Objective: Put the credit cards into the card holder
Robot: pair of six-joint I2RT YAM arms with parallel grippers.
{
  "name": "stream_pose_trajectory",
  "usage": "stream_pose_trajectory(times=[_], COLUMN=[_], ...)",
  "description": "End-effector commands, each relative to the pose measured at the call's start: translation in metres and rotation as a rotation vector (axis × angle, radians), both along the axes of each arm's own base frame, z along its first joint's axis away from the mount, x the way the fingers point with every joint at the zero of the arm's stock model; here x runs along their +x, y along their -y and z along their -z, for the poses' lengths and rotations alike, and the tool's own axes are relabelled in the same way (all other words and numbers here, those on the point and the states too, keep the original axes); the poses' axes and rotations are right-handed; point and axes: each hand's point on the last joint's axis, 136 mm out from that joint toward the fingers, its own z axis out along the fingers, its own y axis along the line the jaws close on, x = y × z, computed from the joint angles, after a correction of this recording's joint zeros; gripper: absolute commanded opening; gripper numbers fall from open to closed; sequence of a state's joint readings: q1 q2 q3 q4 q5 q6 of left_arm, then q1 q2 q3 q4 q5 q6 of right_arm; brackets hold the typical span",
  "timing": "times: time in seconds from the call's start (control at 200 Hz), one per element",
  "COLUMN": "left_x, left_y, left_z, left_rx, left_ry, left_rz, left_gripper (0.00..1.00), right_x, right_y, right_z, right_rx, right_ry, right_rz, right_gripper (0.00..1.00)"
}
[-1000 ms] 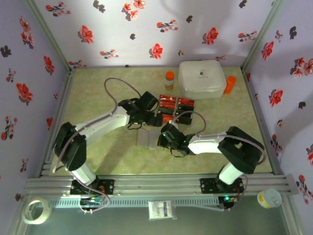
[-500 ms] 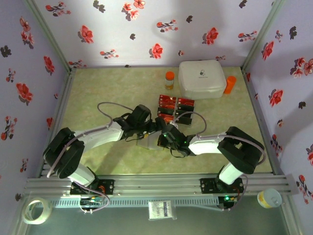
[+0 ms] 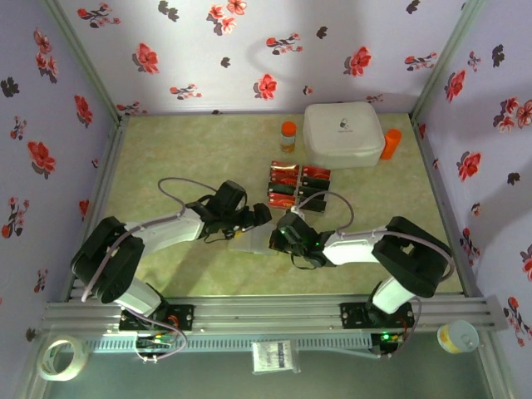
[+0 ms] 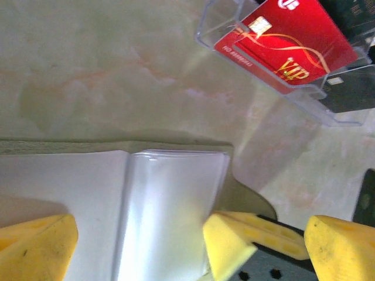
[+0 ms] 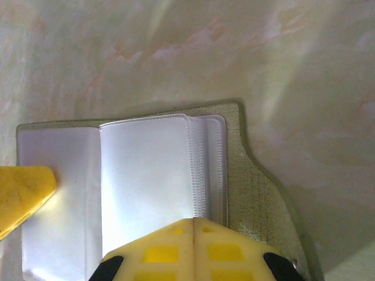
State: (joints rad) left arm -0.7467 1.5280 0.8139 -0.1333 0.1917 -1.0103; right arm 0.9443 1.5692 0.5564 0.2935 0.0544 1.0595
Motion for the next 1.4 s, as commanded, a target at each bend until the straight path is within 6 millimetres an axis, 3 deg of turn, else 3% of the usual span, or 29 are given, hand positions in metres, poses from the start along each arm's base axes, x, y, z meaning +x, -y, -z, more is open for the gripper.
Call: stream_pose_trajectory(times=[0.0, 0.285, 0.555, 0.84, 1.105, 1.395], left_x=[-0.008, -0.011, -0.012, -0.012, -0.011, -0.01], left_y=[-0.018, -0.035, -0.038, -0.038, -0.037, -0.036], left_z=[0.011, 0.024, 0.034, 0.033, 0.027, 0.022], left_rx=[0.093, 0.218, 0.247, 0.256, 0.286, 0.331], left_ry=[0.018, 0.058, 0.057, 0.063, 0.084, 0.105], left_rz=[0.062, 0.135, 0.152, 0.156, 0.167, 0.191], left_gripper=[1.0, 1.0, 1.0, 1.0, 1.0, 1.0], right_x=[-0.009, -0.003, 0.006, 0.027, 0.039, 0.079], right_y=[0.018, 0.013, 0.012, 0.04, 0.052, 0.063], right_z=[0.015, -0.002, -0.025, -0.054, -0.078, -0.104], right_rx=[-0.064, -0.052, -0.026, -0.051, -0.144, -0.305], right_ry=[-0.049, -0.031, -0.004, 0.041, 0.091, 0.132], right_rz=[0.021, -0.001, -0.015, 0.018, -0.03, -0.209], right_gripper=[0.0, 0.0, 0.0, 0.0, 0.0, 0.36])
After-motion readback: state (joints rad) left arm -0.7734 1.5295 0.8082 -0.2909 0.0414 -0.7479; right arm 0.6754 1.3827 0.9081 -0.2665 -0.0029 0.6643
